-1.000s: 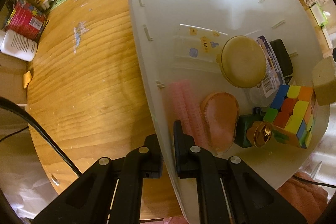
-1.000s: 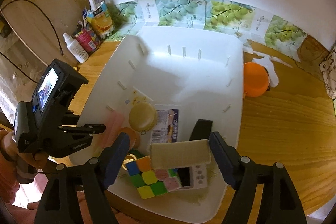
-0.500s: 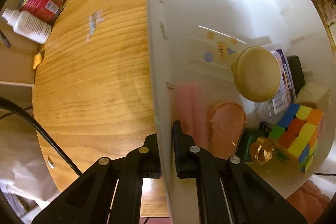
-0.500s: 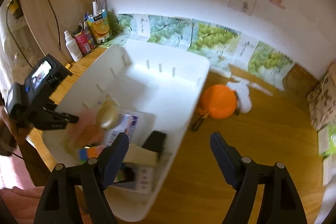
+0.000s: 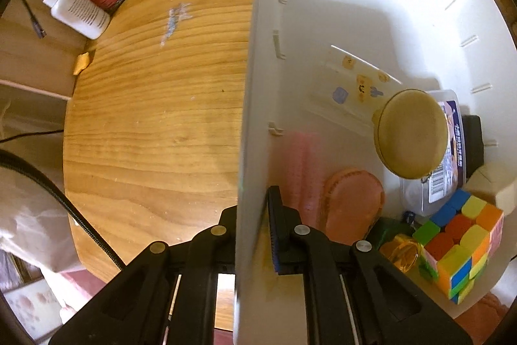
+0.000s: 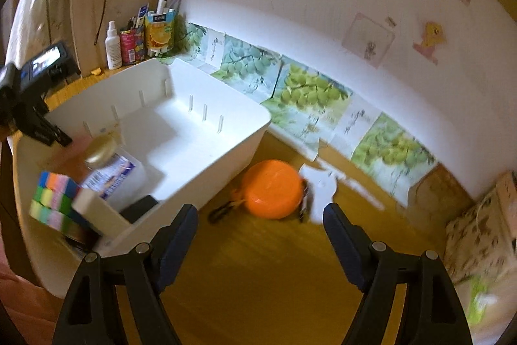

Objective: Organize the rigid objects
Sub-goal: 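Withdraw the right tool and move it to the orange round container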

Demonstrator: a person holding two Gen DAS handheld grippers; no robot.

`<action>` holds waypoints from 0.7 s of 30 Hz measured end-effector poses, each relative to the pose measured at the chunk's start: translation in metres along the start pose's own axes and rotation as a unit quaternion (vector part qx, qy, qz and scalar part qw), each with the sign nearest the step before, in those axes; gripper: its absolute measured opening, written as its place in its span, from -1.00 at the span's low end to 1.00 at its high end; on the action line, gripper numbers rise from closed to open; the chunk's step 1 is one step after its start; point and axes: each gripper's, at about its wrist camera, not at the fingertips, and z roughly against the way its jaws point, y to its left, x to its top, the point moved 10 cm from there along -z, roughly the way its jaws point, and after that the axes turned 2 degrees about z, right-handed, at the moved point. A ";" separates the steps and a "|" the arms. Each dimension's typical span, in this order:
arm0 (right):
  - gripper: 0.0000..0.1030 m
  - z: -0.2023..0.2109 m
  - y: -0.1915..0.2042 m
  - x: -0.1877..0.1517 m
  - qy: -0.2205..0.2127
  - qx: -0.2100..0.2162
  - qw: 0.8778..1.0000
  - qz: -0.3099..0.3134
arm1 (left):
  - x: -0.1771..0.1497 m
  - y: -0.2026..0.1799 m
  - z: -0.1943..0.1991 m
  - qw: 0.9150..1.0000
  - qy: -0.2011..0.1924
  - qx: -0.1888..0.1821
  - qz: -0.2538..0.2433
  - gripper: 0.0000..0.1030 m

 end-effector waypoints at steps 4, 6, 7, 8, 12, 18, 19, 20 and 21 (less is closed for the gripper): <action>0.56 -0.016 -0.013 0.001 -0.025 0.007 0.999 0.022 | -0.001 0.000 0.000 1.000 -0.002 0.015 0.014 -0.74; 0.57 -0.026 -0.018 0.002 -0.032 0.014 0.999 0.029 | -0.002 0.001 0.004 1.000 -0.003 0.022 0.022 -0.72; 0.58 -0.032 -0.021 0.002 -0.035 0.019 0.999 0.033 | -0.003 0.000 0.004 0.999 -0.003 0.025 0.028 -0.72; 0.58 -0.037 -0.023 0.002 -0.037 0.024 0.998 0.034 | -0.003 0.000 0.004 0.999 -0.003 0.027 0.034 -0.71; 0.58 -0.060 -0.030 0.003 -0.041 0.049 0.997 0.031 | -0.007 -0.002 0.003 0.998 -0.002 0.034 0.049 -0.68; 0.61 -0.090 -0.026 0.001 -0.038 0.096 0.994 0.037 | -0.007 -0.002 0.001 0.997 -0.002 0.043 0.058 -0.65; 0.61 -0.094 -0.025 0.000 -0.035 0.104 0.993 0.035 | -0.007 -0.003 0.001 0.997 -0.002 0.044 0.060 -0.65; 0.61 -0.099 -0.023 -0.001 -0.031 0.111 0.993 0.033 | -0.008 -0.003 0.001 0.997 -0.001 0.046 0.062 -0.65; 0.61 -0.103 -0.022 -0.002 -0.027 0.113 0.993 0.033 | -0.009 -0.007 0.003 0.997 -0.001 0.047 0.063 -0.65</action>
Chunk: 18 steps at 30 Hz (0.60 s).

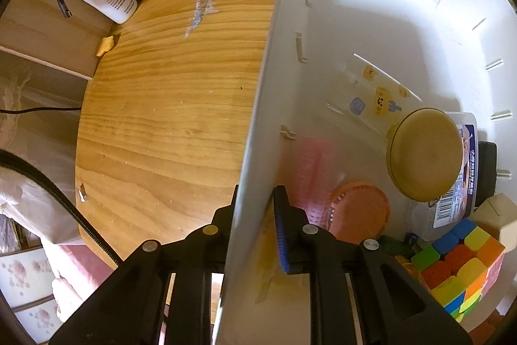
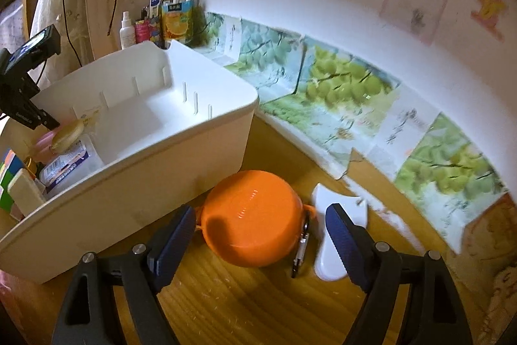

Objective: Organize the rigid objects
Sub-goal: 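Withdraw the right tool and move it to the orange round container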

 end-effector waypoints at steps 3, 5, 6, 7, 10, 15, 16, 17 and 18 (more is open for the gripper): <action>0.62 -0.011 0.003 -0.003 0.012 0.009 1.000 0.001 | 0.002 -0.006 -0.001 1.000 0.002 0.002 0.009 -0.63; 0.67 -0.016 0.006 -0.005 0.017 0.015 1.000 -0.001 | -0.001 -0.001 -0.002 1.000 0.003 0.004 0.012 -0.63; 0.74 -0.019 0.006 -0.005 0.018 0.014 1.000 -0.002 | -0.002 -0.002 -0.002 1.000 0.003 0.004 0.014 -0.63; 0.76 -0.020 0.006 -0.005 0.017 0.014 1.000 -0.004 | -0.001 -0.002 -0.001 1.000 0.003 0.005 0.015 -0.63; 0.77 -0.025 0.004 -0.005 0.016 0.014 1.000 -0.011 | 0.004 0.002 -0.001 1.000 0.005 0.005 0.021 -0.62; 0.77 -0.031 0.002 -0.001 0.018 0.013 1.000 -0.019 | 0.009 0.010 -0.006 0.999 0.007 0.003 0.031 -0.61; 0.77 -0.032 0.002 0.000 0.019 0.010 1.000 -0.019 | 0.010 0.010 -0.006 0.999 0.006 0.003 0.032 -0.61; 0.77 -0.032 0.002 0.000 0.020 0.007 1.000 -0.018 | 0.010 0.012 -0.007 0.999 0.006 0.002 0.032 -0.61; 0.77 -0.033 0.002 0.000 0.021 0.002 1.000 -0.017 | 0.011 0.012 -0.008 0.999 0.006 0.002 0.031 -0.61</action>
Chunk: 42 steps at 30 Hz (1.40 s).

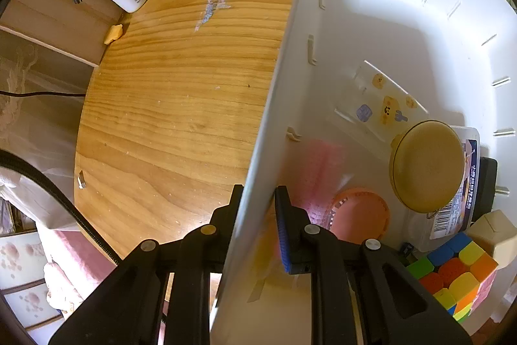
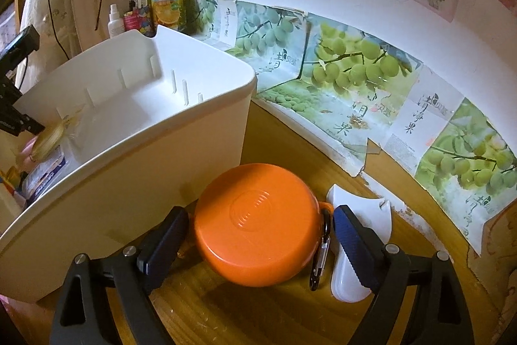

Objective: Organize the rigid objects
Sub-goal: 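Withdraw the right tool and move it to the orange round container, then grasp the orange round container with the right tool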

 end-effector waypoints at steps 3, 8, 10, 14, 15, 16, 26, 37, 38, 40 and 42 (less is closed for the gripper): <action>0.78 -0.003 0.000 0.001 0.005 -0.018 1.000 0.004 | 0.000 0.001 -0.001 1.000 -0.001 -0.001 0.001 -0.61; 0.78 -0.008 -0.001 0.004 0.009 -0.038 0.999 0.000 | -0.001 0.002 0.000 1.000 -0.005 -0.003 0.000 -0.61; 0.73 -0.009 -0.002 0.006 0.009 -0.043 0.999 -0.006 | -0.002 0.002 0.001 1.000 -0.007 -0.003 -0.001 -0.61; 0.65 -0.007 -0.001 0.007 0.015 -0.047 0.999 -0.013 | -0.002 0.002 0.002 1.000 -0.011 -0.007 0.000 -0.61; 0.65 -0.006 -0.001 0.006 0.017 -0.053 0.998 -0.014 | -0.002 0.001 0.002 1.000 -0.013 -0.008 -0.001 -0.61; 0.65 -0.006 -0.001 0.006 0.019 -0.058 0.998 -0.017 | -0.002 0.001 0.002 1.000 -0.014 -0.009 -0.001 -0.61; 0.62 0.008 -0.005 -0.007 0.051 -0.086 0.993 -0.070 | -0.005 -0.001 0.004 1.000 -0.018 -0.020 -0.014 -0.61; 0.60 0.049 0.010 -0.048 0.104 -0.139 0.970 -0.169 | -0.010 -0.011 0.005 0.996 -0.010 -0.052 -0.065 -0.62; 0.60 0.052 0.012 -0.051 0.106 -0.142 0.967 -0.181 | -0.012 -0.012 0.005 0.996 -0.008 -0.056 -0.070 -0.62; 0.60 0.062 0.018 -0.061 0.110 -0.148 0.959 -0.214 | -0.013 -0.014 0.006 0.995 -0.006 -0.061 -0.083 -0.62; 0.60 0.068 0.024 -0.067 0.114 -0.148 0.954 -0.236 | -0.014 -0.016 0.007 0.993 -0.006 -0.061 -0.099 -0.62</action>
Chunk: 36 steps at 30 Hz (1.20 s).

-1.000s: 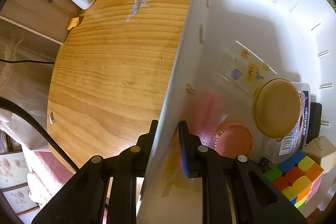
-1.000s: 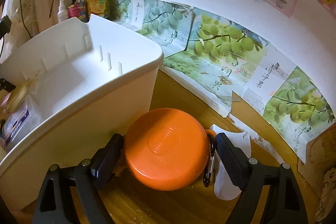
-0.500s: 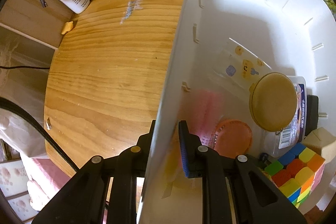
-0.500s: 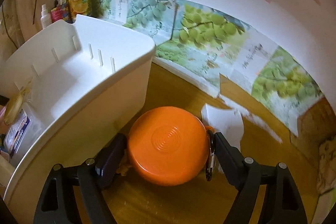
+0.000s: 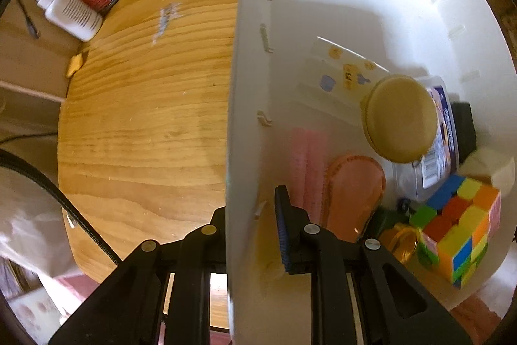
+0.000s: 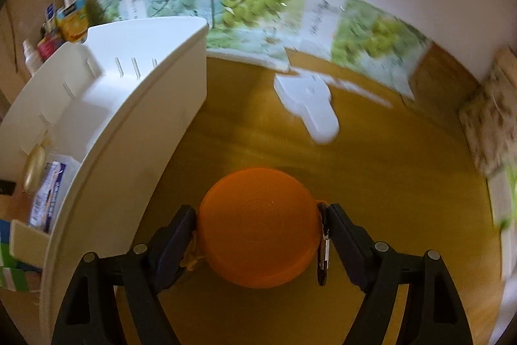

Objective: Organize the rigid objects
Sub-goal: 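Grasp the orange round container with the right tool, then carry the orange container into the tray and open the right tool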

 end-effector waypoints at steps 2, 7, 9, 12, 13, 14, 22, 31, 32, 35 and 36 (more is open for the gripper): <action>0.60 0.009 0.002 -0.009 -0.003 0.005 1.000 -0.025 | 0.000 -0.003 0.001 1.000 -0.001 -0.002 -0.017 -0.62; 0.60 0.032 0.009 -0.023 -0.011 -0.009 0.997 -0.069 | -0.001 -0.008 0.005 0.999 -0.006 -0.015 -0.049 -0.62; 0.60 0.041 0.010 -0.025 -0.017 -0.017 0.997 -0.080 | -0.002 -0.006 0.007 0.998 -0.009 -0.020 -0.060 -0.62; 0.60 0.060 0.013 -0.024 -0.033 -0.034 0.995 -0.093 | -0.004 -0.008 0.010 0.996 -0.012 -0.025 -0.082 -0.62; 0.60 0.066 0.013 -0.023 -0.037 -0.039 0.994 -0.095 | -0.006 -0.010 0.012 0.995 -0.013 -0.027 -0.090 -0.62; 0.60 0.073 0.014 -0.022 -0.042 -0.046 0.993 -0.097 | -0.008 -0.012 0.014 0.995 -0.014 -0.028 -0.095 -0.62; 0.60 0.120 0.035 -0.002 -0.077 -0.063 0.992 -0.076 | -0.014 -0.015 0.023 0.991 -0.027 -0.042 -0.127 -0.62; 0.60 0.141 0.092 0.034 -0.096 -0.021 0.995 -0.027 | -0.022 -0.010 0.023 0.988 -0.028 -0.061 -0.142 -0.68; 0.60 0.139 0.101 0.039 -0.094 -0.015 0.995 -0.017 | -0.023 -0.009 0.023 0.987 -0.029 -0.063 -0.143 -0.69; 0.60 0.133 0.121 0.050 -0.088 0.000 0.996 0.005 | -0.022 -0.007 0.017 0.987 -0.028 -0.070 -0.144 -0.69; 0.60 0.129 0.128 0.054 -0.086 0.006 0.996 0.013 | -0.021 -0.006 0.016 0.987 -0.028 -0.072 -0.142 -0.69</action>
